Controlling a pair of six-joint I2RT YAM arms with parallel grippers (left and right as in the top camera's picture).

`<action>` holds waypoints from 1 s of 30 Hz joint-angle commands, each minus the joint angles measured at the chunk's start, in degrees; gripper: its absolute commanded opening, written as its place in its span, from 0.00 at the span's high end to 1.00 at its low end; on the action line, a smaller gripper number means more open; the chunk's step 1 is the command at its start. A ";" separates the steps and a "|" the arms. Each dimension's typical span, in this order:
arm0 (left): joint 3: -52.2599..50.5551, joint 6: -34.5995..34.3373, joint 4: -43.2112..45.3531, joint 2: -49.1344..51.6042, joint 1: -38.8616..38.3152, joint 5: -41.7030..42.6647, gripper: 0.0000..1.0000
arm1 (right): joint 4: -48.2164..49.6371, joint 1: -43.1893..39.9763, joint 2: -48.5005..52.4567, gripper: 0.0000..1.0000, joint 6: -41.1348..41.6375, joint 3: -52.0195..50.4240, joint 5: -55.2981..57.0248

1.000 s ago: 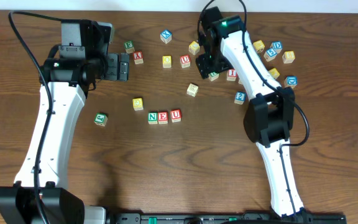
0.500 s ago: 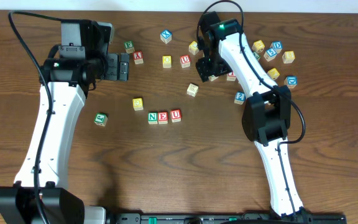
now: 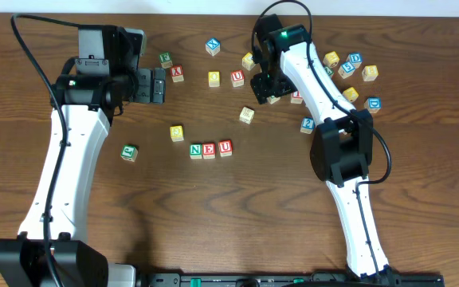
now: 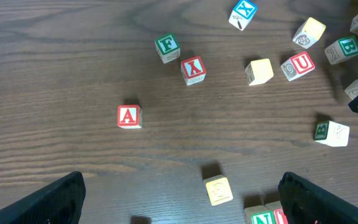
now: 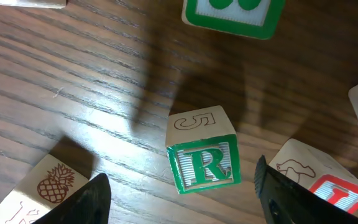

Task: Spell out NEURIPS
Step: 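Lower the right gripper around the green R block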

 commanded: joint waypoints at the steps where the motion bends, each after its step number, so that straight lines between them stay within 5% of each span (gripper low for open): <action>1: 1.49 0.61 -0.02 -0.24 0.20 0.33 0.02 | 0.15 0.55 0.00 0.30 -0.70 0.48 0.04; 30: 1.49 0.61 -0.02 -0.24 0.20 0.33 0.02 | 1.11 0.50 0.00 0.34 -1.62 0.46 1.16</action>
